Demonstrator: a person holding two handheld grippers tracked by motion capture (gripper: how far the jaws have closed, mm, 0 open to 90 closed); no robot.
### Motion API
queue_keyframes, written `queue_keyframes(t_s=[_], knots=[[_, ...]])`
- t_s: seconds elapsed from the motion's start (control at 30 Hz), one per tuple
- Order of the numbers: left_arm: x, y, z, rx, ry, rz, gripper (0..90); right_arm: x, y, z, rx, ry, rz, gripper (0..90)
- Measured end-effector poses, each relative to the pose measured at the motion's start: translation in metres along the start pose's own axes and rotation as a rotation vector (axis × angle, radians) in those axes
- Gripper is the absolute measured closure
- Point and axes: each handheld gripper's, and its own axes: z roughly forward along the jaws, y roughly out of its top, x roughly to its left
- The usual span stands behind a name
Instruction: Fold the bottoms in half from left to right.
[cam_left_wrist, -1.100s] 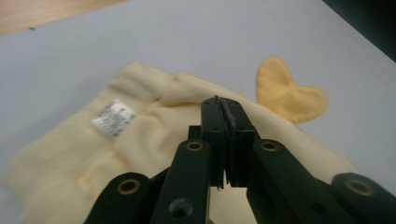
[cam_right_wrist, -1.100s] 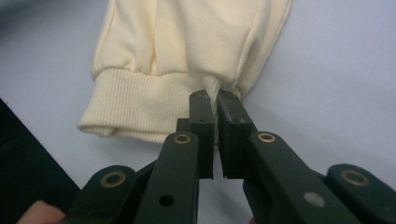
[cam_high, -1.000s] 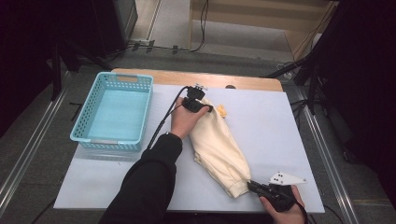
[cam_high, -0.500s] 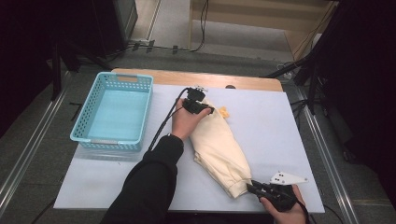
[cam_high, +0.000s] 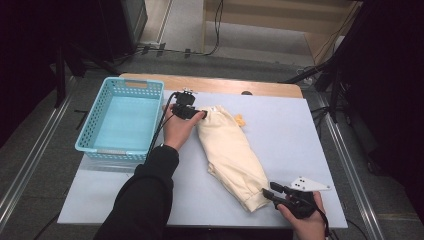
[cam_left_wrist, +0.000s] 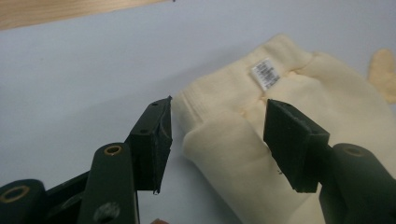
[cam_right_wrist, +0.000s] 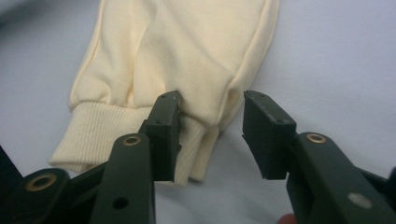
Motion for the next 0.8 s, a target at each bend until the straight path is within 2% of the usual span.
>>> queue_keyframes(t_s=[0.07, 0.2, 0.3, 0.57, 0.8], knots=[[0.001, -0.002, 0.003, 0.013, 0.011, 0.002, 42.6, 0.000, 0.000, 0.005, 0.016, -0.001, -0.004, 48.2], [-0.001, -0.005, 0.008, 0.041, 0.015, -0.011, 42.7, -0.001, -0.001, 0.011, 0.046, 0.020, 0.006, 47.0], [-0.001, -0.006, 0.011, 0.070, -0.016, -0.019, 46.4, -0.002, -0.002, 0.013, 0.064, 0.050, 0.010, 47.5], [0.000, -0.013, 0.016, 0.111, -0.047, -0.040, 46.3, 0.004, -0.003, 0.014, 0.076, 0.049, -0.007, 55.4], [-0.002, -0.013, 0.015, 0.102, -0.046, -0.038, 62.6, 0.006, -0.003, 0.014, 0.078, 0.067, 0.009, 65.6]])
